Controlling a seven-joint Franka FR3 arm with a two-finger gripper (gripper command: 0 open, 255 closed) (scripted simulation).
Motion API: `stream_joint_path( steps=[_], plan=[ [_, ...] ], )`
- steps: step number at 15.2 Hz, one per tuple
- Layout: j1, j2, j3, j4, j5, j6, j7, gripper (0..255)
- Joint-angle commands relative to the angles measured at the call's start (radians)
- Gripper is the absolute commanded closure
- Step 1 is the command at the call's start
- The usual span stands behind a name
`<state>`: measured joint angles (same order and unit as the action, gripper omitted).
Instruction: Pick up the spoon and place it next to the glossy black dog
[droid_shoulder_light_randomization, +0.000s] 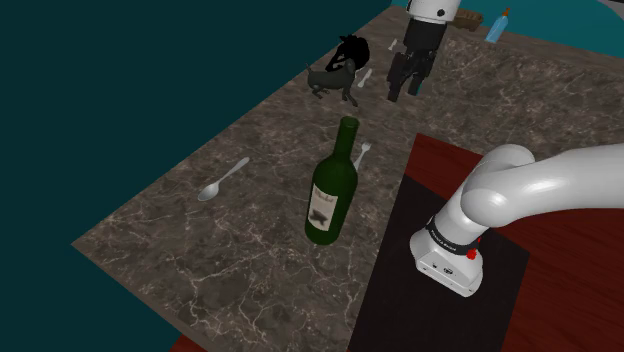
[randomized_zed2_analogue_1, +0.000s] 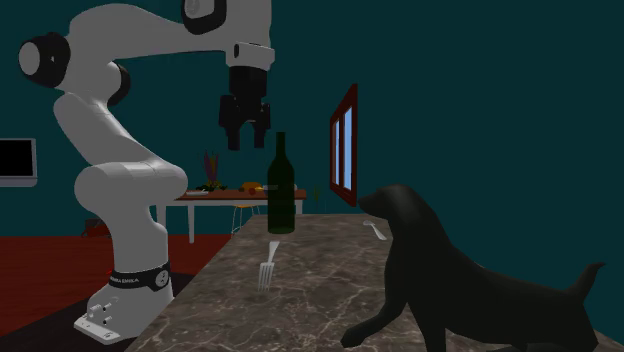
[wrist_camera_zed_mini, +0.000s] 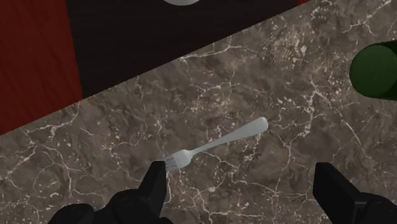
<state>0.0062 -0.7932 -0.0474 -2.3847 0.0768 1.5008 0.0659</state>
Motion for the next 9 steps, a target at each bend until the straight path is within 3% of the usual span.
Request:
stream_joint_path(
  steps=[1,9],
  plan=[
    [0.0,0.0,0.0,0.0,0.0,0.0,0.0,0],
    [-0.001,0.026,0.198,-0.104,0.18,0.18,0.348,0]
  ],
)
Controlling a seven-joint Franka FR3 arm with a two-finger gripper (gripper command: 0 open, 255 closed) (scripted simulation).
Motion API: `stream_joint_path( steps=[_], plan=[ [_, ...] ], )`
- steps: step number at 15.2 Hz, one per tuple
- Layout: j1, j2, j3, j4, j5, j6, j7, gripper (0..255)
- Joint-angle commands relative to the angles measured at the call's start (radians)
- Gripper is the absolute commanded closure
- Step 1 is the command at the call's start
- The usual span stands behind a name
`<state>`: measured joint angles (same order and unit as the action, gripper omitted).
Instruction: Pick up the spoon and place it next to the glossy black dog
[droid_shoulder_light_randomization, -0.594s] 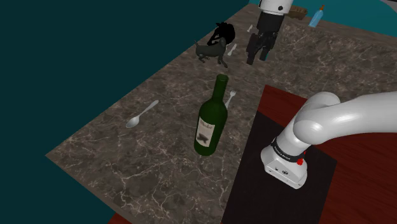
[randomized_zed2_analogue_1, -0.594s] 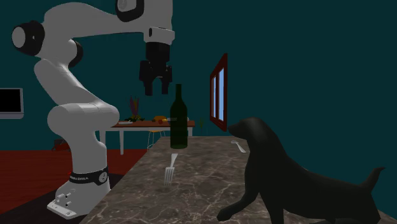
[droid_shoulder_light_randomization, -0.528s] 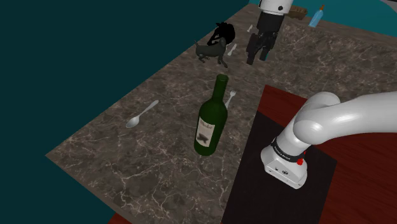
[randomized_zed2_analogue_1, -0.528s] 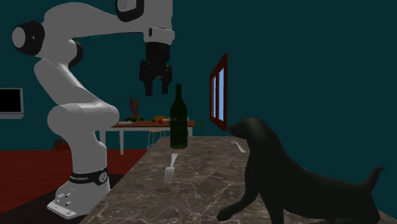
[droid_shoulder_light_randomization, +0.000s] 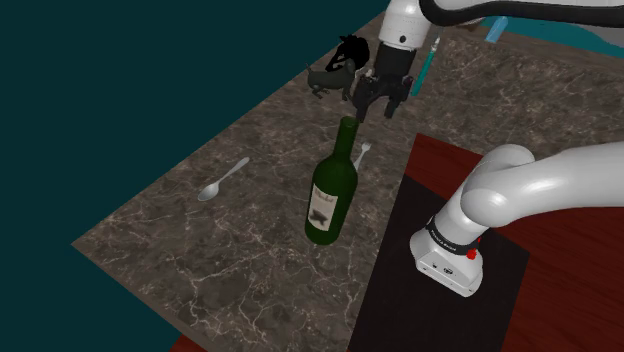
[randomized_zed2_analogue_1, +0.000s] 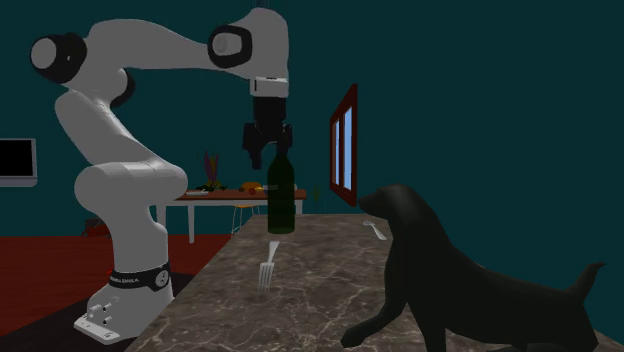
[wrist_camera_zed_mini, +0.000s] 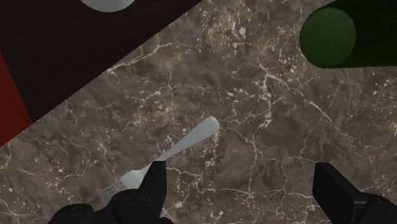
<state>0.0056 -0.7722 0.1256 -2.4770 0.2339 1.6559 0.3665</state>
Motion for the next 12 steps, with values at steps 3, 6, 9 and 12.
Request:
stream_joint_path(
  steps=[3,6,9,12],
  plan=[
    [-0.001,0.05,0.103,-0.021,0.083,0.107,0.173,0],
    [-0.006,0.114,0.181,-0.015,0.133,0.194,0.296,0],
    [-0.02,0.196,0.259,0.008,0.168,0.284,0.419,0],
    [-0.042,0.291,0.336,0.045,0.183,0.374,0.545,0]
  ],
)
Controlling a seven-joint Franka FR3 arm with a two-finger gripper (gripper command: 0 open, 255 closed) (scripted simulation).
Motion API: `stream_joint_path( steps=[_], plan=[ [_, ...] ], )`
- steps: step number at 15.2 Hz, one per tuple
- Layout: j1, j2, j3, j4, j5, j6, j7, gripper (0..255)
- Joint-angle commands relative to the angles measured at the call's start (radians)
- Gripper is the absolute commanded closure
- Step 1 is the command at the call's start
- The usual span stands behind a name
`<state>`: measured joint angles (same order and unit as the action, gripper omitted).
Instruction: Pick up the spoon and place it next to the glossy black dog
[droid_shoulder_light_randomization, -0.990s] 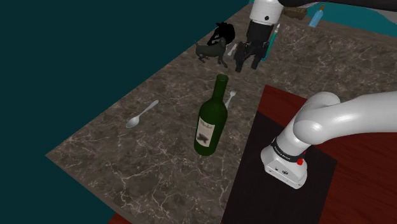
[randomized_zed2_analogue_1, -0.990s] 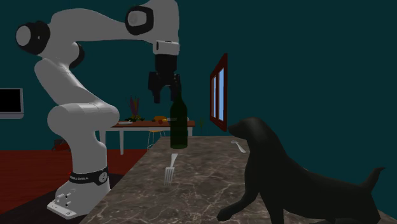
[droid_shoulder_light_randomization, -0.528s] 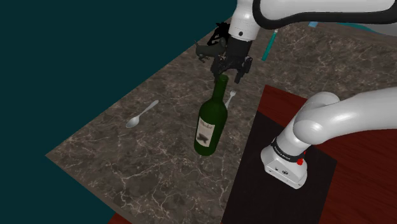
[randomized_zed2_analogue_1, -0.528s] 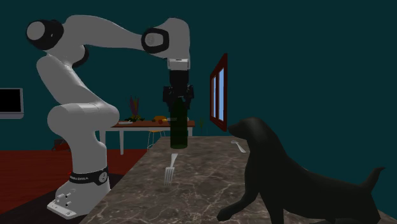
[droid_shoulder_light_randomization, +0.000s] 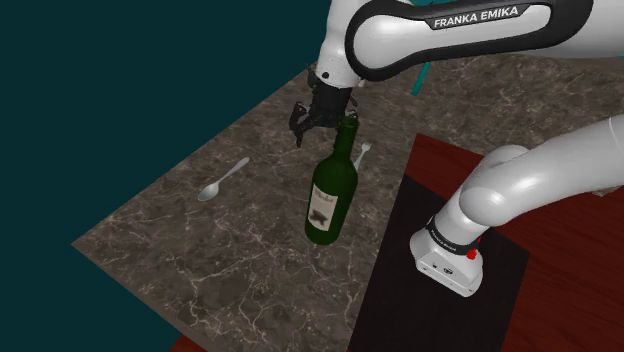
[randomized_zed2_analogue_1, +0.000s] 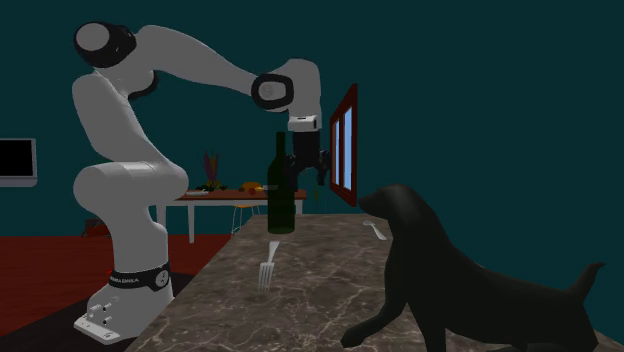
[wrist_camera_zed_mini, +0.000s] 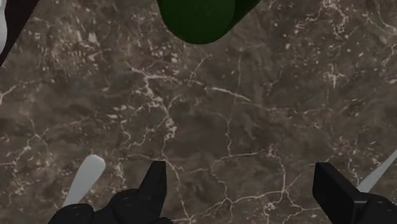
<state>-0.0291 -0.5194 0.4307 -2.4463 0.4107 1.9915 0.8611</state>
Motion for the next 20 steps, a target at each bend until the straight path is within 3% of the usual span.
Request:
stream_joint_path(
  steps=[1,6,11,14,17,20],
  plan=[
    [-0.016,0.074,0.056,0.03,0.006,0.068,0.094,0],
    [-0.072,0.269,0.179,0.128,-0.051,0.211,0.33,0],
    [-0.114,0.501,0.265,0.257,-0.222,0.327,0.619,0],
    [-0.096,0.648,0.267,0.352,-0.365,0.367,0.808,0],
    [-0.039,0.784,0.223,0.461,-0.489,0.383,0.974,0],
    [-0.008,0.838,0.196,0.49,-0.531,0.404,1.023,0]
  ],
)
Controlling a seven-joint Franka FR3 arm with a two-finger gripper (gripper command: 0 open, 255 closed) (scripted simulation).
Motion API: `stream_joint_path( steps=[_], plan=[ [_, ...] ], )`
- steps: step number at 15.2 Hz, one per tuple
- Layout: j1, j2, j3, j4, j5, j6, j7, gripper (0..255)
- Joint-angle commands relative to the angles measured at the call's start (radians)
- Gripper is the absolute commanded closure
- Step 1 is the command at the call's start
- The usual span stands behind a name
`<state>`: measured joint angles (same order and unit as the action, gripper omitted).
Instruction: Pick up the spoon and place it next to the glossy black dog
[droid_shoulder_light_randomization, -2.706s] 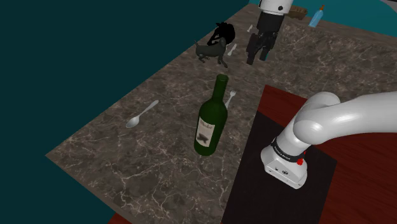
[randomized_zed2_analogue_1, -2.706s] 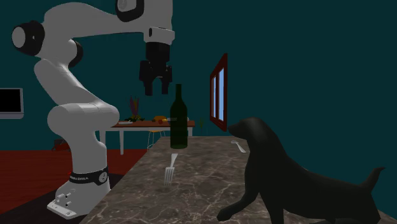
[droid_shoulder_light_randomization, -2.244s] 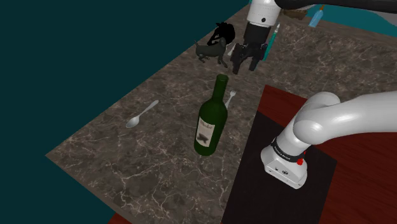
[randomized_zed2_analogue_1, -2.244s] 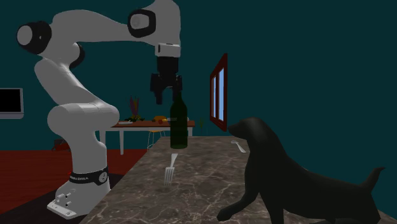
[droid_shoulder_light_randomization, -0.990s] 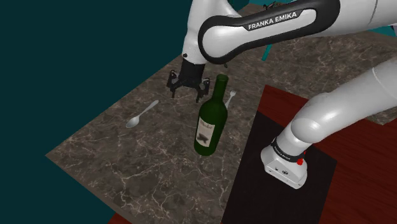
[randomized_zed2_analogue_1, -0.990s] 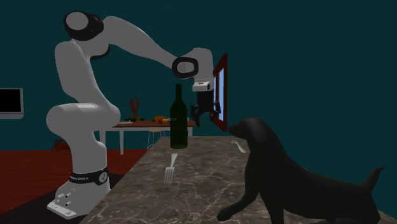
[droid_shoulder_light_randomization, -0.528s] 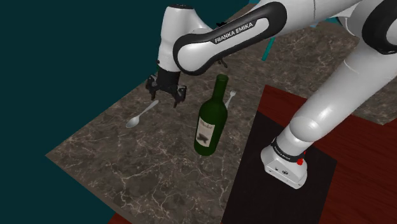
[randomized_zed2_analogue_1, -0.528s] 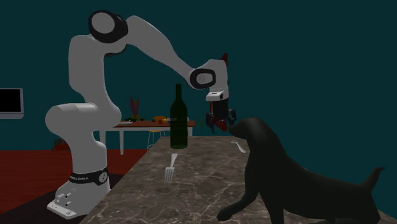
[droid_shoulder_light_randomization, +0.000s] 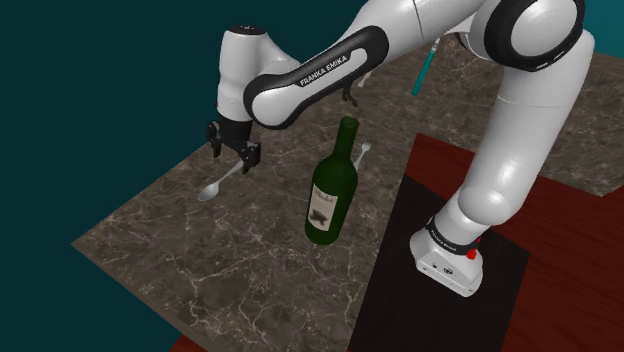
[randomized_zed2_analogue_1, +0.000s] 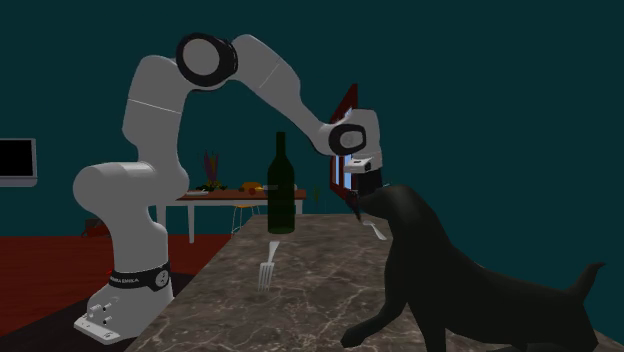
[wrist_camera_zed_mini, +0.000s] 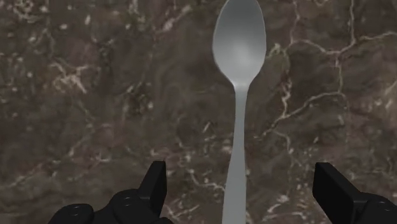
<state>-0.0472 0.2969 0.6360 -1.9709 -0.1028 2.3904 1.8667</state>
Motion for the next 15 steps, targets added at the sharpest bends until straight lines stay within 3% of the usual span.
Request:
stream_joint_path(
  steps=[1,6,13,14,15],
  plan=[
    [0.015,0.032,-0.013,0.014,-0.025,0.015,0.022,0],
    [0.039,0.081,-0.034,0.014,-0.063,0.058,0.047,0],
    [0.039,0.081,-0.034,0.014,-0.063,0.058,0.047,0],
    [0.039,0.081,-0.034,0.014,-0.063,0.058,0.047,255],
    [0.039,0.081,-0.034,0.014,-0.063,0.058,0.047,255]
  ],
)
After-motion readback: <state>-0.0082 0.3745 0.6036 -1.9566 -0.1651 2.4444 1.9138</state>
